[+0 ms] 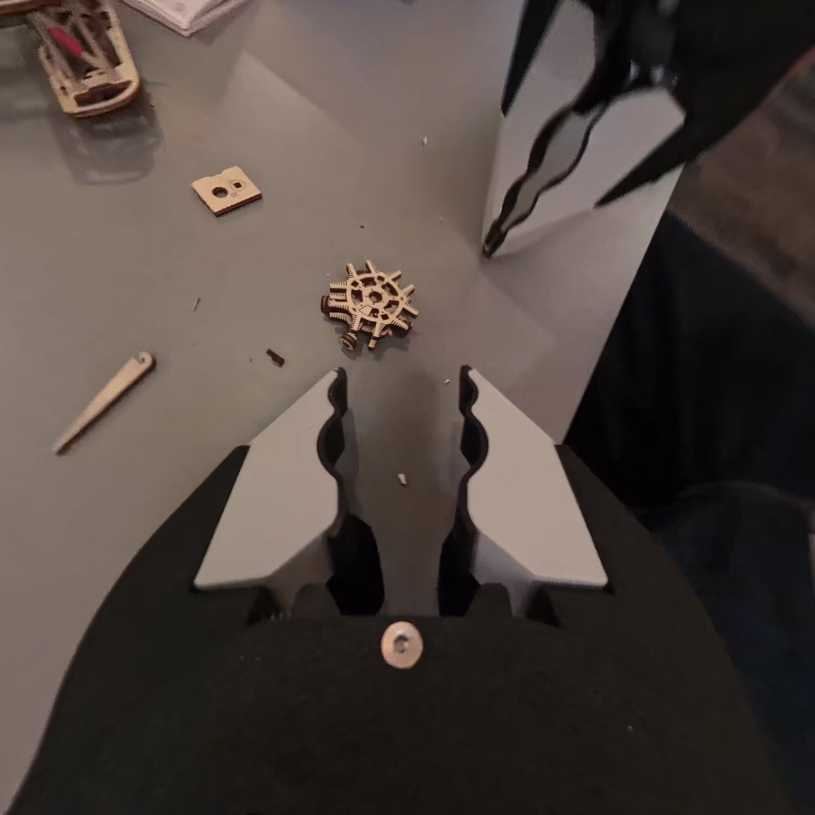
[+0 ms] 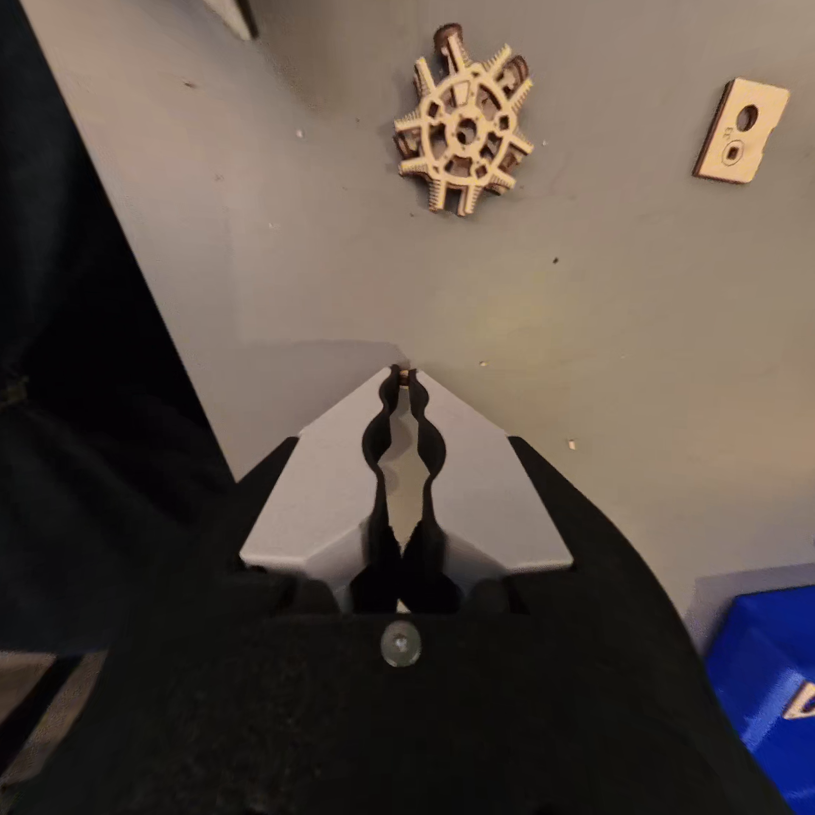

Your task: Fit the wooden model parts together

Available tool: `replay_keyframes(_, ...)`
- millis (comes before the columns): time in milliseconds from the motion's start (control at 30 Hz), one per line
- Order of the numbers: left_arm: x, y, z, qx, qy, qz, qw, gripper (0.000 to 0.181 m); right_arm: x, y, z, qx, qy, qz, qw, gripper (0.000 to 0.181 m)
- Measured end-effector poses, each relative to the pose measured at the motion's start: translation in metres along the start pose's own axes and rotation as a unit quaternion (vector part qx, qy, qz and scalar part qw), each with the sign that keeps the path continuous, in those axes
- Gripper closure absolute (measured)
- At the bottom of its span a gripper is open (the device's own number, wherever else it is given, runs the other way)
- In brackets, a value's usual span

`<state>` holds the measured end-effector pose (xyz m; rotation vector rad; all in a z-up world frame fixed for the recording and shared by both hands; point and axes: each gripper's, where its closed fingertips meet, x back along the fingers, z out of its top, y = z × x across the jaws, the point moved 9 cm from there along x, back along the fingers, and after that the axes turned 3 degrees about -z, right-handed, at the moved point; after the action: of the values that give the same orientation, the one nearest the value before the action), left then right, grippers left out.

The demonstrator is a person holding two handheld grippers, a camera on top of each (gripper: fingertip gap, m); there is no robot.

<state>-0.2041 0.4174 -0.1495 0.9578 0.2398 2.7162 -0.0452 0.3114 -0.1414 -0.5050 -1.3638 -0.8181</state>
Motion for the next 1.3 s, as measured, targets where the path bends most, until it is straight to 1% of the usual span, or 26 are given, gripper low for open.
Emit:
replay_keyframes(33, -0.005, -0.003, 0.000, -0.030, -0.012, 0.000, 0.999, 0.124, -0.001, 0.004, 0.002, 0.009, -0.009, 0.014, 1.000, 0.178)
replay_keyframes(67, -0.009, -0.006, 0.001, -0.062, -0.017, 0.004, 0.998, 0.117, -0.002, 0.007, 0.005, 0.016, -0.001, 0.028, 0.999, 0.177)
replay_keyframes(100, -0.012, -0.011, 0.000, -0.093, -0.020, 0.016, 0.995, 0.115, -0.004, 0.011, 0.008, 0.017, 0.014, 0.038, 0.999, 0.177)
replay_keyframes(133, -0.015, -0.018, 0.000, -0.118, -0.023, 0.024, 0.992, 0.112, -0.007, 0.014, 0.009, 0.016, 0.027, 0.058, 0.998, 0.170)
replay_keyframes(167, -0.018, -0.022, 0.000, -0.132, -0.024, 0.016, 0.991, 0.112, -0.010, 0.016, 0.009, 0.012, 0.046, 0.072, 0.996, 0.164)
replay_keyframes(233, -0.022, -0.026, 0.005, -0.146, -0.023, -0.020, 0.989, 0.114, -0.009, 0.019, 0.006, -0.005, 0.116, 0.098, 0.988, 0.152)
replay_keyframes(300, -0.026, -0.027, 0.011, -0.170, -0.016, -0.051, 0.984, 0.121, -0.003, 0.017, -0.004, -0.015, 0.197, 0.121, 0.973, 0.151)
replay_keyframes(367, -0.032, -0.028, 0.015, -0.183, -0.025, -0.085, 0.979, 0.123, 0.003, 0.016, -0.018, -0.027, 0.276, 0.107, 0.955, 0.153)
replay_keyframes(400, -0.035, -0.029, 0.016, -0.187, -0.034, -0.096, 0.977, 0.123, 0.004, 0.016, -0.025, -0.035, 0.309, 0.090, 0.946, 0.157)
replay_keyframes(467, -0.039, -0.031, 0.017, -0.191, -0.047, -0.102, 0.975, 0.124, 0.004, 0.014, -0.035, -0.057, 0.366, 0.060, 0.927, 0.158)
replay_keyframes(500, -0.041, -0.031, 0.018, -0.196, -0.047, -0.103, 0.974, 0.128, 0.004, 0.012, -0.038, -0.076, 0.383, 0.051, 0.919, 0.158)
replay_keyframes(567, -0.042, -0.033, 0.019, -0.211, -0.046, -0.097, 0.972, 0.140, 0.004, 0.014, -0.039, -0.116, 0.388, 0.052, 0.913, 0.159)
replay_keyframes(600, -0.043, -0.034, 0.020, -0.217, -0.046, -0.097, 0.970, 0.142, 0.004, 0.015, -0.036, -0.129, 0.392, 0.059, 0.909, 0.157)
replay_keyframes(667, -0.045, -0.036, 0.022, -0.227, -0.045, -0.098, 0.968, 0.142, 0.001, 0.018, -0.026, -0.144, 0.411, 0.071, 0.897, 0.149)
replay_keyframes(733, -0.044, -0.036, 0.023, -0.241, -0.036, -0.104, 0.964, 0.143, -0.004, 0.020, -0.014, -0.141, 0.418, 0.071, 0.895, 0.145)
replay_keyframes(800, -0.043, -0.037, 0.025, -0.243, -0.023, -0.107, 0.964, 0.143, -0.010, 0.018, -0.003, -0.112, 0.407, 0.046, 0.905, 0.145)
replay_keyframes(867, -0.041, -0.038, 0.027, -0.238, -0.013, -0.120, 0.964, 0.143, -0.016, 0.017, 0.004, -0.073, 0.390, 0.005, 0.918, 0.145)
replay_keyframes(933, -0.038, -0.039, 0.029, -0.237, 0.004, -0.124, 0.963, 0.143, -0.018, 0.020, 0.009, -0.059, 0.385, -0.024, 0.921, 0.143)
replay_keyframes(967, -0.037, -0.039, 0.030, -0.238, 0.007, -0.127, 0.963, 0.143, -0.019, 0.021, 0.010, -0.054, 0.386, -0.018, 0.921, 0.144)
replay_keyframes(1033, -0.037, -0.038, 0.029, -0.249, 0.008, -0.127, 0.960, 0.143, -0.023, 0.025, 0.013, -0.036, 0.370, 0.007, 0.928, 0.140)
replay_keyframes(1100, -0.037, -0.036, 0.027, -0.264, 0.005, -0.128, 0.956, 0.143, -0.025, 0.024, 0.016, -0.015, 0.362, 0.030, 0.932, 0.127)
replay_keyframes(1133, -0.038, -0.035, 0.026, -0.270, 0.000, -0.132, 0.954, 0.143, -0.024, 0.024, 0.018, -0.003, 0.361, 0.028, 0.932, 0.121)
replay_keyframes(1167, -0.039, -0.034, 0.025, -0.274, -0.007, -0.136, 0.952, 0.143, -0.024, 0.022, 0.020, 0.012, 0.359, 0.026, 0.933, 0.120)
replay_keyframes(1233, -0.041, -0.033, 0.026, -0.278, -0.010, -0.139, 0.950, 0.143, -0.026, 0.019, 0.025, 0.041, 0.341, 0.015, 0.939, 0.125)
replay_keyframes(1267, -0.042, -0.033, 0.027, -0.276, -0.008, -0.141, 0.951, 0.143, -0.028, 0.019, 0.026, 0.050, 0.333, 0.001, 0.941, 0.131)
replay_keyframes(1300, -0.043, -0.034, 0.028, -0.274, -0.010, -0.139, 0.952, 0.143, -0.029, 0.019, 0.027, 0.054, 0.330, -0.009, 0.942, 0.131)
